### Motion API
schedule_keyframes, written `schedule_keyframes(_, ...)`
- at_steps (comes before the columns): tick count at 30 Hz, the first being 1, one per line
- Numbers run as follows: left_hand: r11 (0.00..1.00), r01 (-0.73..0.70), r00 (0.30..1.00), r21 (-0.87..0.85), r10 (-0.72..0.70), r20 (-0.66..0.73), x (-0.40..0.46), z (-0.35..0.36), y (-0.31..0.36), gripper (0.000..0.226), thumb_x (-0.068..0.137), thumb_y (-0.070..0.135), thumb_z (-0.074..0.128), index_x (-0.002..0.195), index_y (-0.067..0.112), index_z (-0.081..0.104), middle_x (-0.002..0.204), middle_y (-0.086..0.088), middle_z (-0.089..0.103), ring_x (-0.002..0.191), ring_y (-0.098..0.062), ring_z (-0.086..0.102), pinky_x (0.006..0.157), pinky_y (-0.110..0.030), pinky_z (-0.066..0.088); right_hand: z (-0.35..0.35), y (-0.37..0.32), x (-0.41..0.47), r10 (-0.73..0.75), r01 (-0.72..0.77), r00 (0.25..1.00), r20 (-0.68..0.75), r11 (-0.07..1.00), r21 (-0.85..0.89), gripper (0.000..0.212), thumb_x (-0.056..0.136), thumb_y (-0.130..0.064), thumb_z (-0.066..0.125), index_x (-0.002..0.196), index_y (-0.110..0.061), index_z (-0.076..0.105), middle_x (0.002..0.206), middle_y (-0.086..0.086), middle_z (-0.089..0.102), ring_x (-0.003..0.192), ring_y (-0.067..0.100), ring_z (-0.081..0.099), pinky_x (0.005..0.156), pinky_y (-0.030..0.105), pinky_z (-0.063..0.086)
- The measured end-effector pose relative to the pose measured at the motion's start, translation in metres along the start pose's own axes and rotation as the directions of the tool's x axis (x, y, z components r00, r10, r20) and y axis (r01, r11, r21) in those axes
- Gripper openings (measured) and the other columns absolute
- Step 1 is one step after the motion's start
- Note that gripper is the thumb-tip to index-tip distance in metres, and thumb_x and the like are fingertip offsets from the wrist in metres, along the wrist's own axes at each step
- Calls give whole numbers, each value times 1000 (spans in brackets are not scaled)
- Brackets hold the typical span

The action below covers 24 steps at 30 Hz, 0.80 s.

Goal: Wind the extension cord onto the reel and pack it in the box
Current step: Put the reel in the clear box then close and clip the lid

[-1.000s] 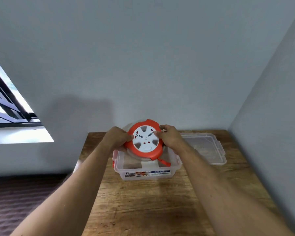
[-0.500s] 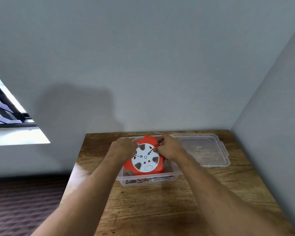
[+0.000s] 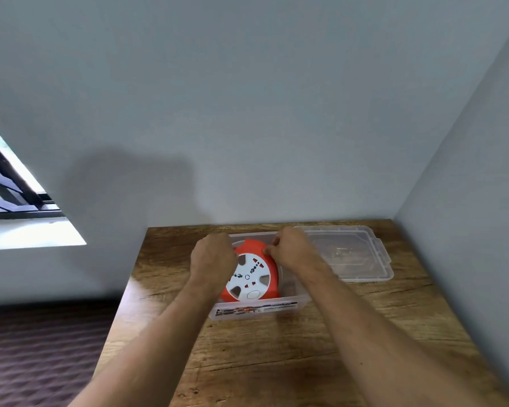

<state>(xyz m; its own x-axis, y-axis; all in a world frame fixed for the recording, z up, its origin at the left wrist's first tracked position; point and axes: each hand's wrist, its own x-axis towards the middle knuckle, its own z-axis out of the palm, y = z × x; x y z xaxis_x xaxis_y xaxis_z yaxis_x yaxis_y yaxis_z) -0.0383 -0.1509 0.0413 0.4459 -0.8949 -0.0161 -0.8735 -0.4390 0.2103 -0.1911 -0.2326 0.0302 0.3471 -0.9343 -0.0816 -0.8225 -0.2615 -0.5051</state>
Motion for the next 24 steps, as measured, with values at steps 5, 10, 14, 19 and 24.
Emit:
schedule_keyframes(5, 983, -157, 985, -94, 150, -82, -12, 4, 9, 26, 92, 14, 63, 114, 17, 77, 109, -3, 78, 94, -21, 74, 79, -33, 58, -18, 26, 1, 90, -19, 948, -307, 974, 226, 12, 92, -17, 63, 91, -16, 75, 80, -5, 70, 70, 7, 60, 71, 23, 49)
schedule_keyframes(10, 959, -157, 988, -237, 156, -21, -25, 19, 14, 26, 98, 12, 54, 106, 20, 77, 107, 2, 80, 83, -18, 74, 75, -30, 62, -14, 85, -11, 197, -171, 964, -176, 973, 153, 20, 94, -16, 62, 110, -17, 73, 106, 2, 74, 89, 15, 65, 80, 32, 55)
schedule_keyframes(14, 947, -190, 980, -258, 199, 9, -34, 31, 10, 38, 94, 0, 60, 123, 18, 77, 129, 1, 75, 118, -16, 69, 101, -25, 52, 0, 108, -31, -6, 15, 992, 125, 997, -75, 21, 91, -30, 63, 107, -20, 73, 108, -1, 66, 88, 14, 62, 84, 33, 55)
schedule_keyframes(19, 945, -166, 985, -280, 173, 1, -47, 46, 2, 39, 93, 0, 67, 125, 21, 75, 139, 2, 71, 128, -18, 66, 106, -32, 53, 13, 107, -41, -89, 94, 995, 35, 983, -160, 27, 96, -32, 52, 117, -19, 64, 117, 0, 61, 105, 18, 56, 92, 38, 51)
schedule_keyframes(24, 959, -189, 981, -212, 192, -5, -60, 47, 2, 50, 94, -3, 61, 135, 24, 70, 142, 1, 69, 132, -18, 63, 110, -36, 49, 10, 112, -44, -210, 214, 977, 47, 925, -313, 31, 99, -33, 47, 125, -20, 57, 122, 1, 57, 111, 18, 50, 95, 34, 47)
